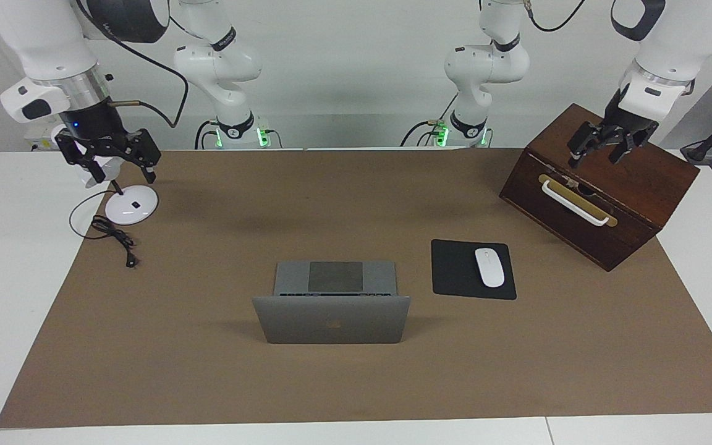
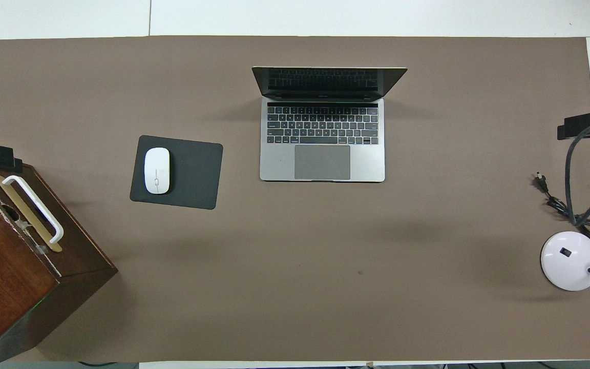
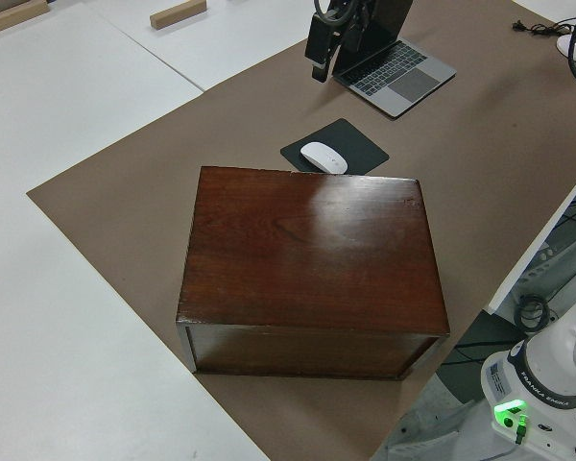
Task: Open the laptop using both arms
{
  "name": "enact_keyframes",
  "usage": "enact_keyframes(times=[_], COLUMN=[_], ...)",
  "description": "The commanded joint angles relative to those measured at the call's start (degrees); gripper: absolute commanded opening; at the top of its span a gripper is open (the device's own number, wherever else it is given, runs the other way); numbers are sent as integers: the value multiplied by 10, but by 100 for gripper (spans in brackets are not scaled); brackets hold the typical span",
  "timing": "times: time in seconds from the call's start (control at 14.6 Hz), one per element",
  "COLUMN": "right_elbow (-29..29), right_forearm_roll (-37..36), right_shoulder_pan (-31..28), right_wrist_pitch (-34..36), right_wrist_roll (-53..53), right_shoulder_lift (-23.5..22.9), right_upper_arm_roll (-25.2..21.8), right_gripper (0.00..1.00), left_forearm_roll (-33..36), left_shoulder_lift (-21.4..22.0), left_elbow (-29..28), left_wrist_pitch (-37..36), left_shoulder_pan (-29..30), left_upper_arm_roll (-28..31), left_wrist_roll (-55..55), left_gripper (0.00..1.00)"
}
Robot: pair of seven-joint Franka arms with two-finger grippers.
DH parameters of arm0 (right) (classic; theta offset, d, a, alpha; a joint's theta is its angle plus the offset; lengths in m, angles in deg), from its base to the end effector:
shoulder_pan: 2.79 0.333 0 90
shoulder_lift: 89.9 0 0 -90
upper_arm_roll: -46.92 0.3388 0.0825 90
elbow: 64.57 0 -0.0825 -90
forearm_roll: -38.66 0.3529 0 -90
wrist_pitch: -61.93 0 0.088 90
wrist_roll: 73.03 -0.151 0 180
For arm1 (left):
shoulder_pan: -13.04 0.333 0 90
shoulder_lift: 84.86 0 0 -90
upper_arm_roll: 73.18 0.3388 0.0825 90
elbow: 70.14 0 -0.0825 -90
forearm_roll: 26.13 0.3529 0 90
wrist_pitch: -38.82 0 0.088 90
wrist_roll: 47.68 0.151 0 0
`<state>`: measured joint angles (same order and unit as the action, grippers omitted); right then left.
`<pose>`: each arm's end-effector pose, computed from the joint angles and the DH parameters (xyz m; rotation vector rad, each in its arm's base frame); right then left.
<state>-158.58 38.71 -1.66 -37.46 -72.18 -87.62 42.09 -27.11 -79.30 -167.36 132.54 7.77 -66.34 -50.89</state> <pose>0.5304 -0.0351 0.6086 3.1325 -0.0783 0.2097 0.4978 0.0140 0.6024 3.1092 0.1305 0.0542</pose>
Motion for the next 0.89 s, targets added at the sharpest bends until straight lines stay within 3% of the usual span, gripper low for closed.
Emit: enact_keyframes(times=[0.0, 0.82], right_elbow=[1, -5], right_forearm_roll=[7, 8], right_shoulder_pan=[-7, -3], right_wrist_pitch=[-9, 14], right_wrist_roll=[1, -1], right_shoulder_lift=[-1, 5], right_upper_arm_roll=[5, 4], right_gripper=[100, 100], left_forearm_roll=[12, 11], left_shoulder_lift=[9, 9], left_elbow=[-2, -2], left_wrist_pitch=[-13, -12], left_shoulder_pan=[7, 6], left_upper_arm_roll=[-6, -7], left_wrist_roll=[1, 3], left_gripper=[100, 100])
